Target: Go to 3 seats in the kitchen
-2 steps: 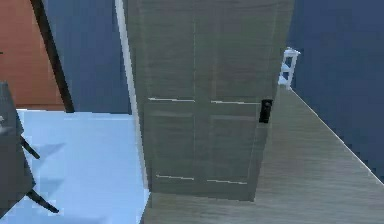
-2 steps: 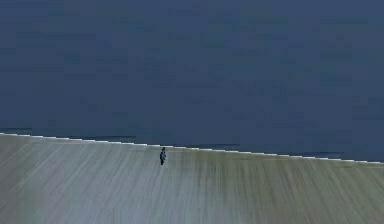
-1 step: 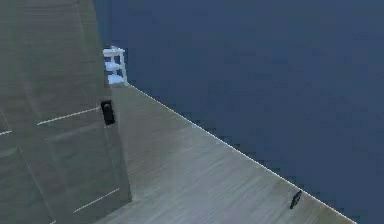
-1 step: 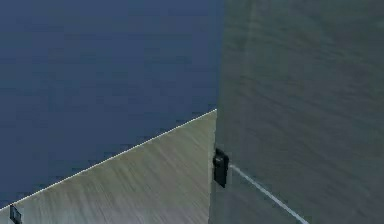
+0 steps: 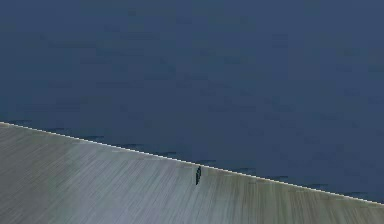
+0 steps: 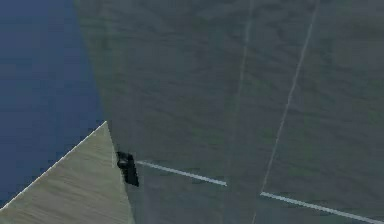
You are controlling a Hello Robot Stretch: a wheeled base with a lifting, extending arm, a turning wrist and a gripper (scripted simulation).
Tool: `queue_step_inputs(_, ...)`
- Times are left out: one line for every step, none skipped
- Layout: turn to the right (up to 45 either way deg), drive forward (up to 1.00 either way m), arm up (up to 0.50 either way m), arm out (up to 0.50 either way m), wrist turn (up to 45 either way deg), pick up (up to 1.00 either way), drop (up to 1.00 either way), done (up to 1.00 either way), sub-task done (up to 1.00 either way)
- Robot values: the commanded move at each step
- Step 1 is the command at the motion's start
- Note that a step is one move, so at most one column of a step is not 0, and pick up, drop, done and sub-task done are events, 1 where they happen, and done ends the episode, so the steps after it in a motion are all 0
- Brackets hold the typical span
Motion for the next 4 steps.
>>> queue_step_inputs(0.0, 0.15, 0.00, 0.00, 0.0, 0.00, 0.00, 0.00, 0.00)
queue_step_inputs(15.0, 0.00, 0.00, 0.00, 0.0, 0.00, 0.00, 0.00, 0.00)
queue_step_inputs(0.0, 0.40, 0.00, 0.00, 0.0, 0.00, 0.00, 0.00, 0.00)
queue_step_inputs(45.0, 0.00, 0.00, 0.00, 0.0, 0.00, 0.00, 0.00, 0.00)
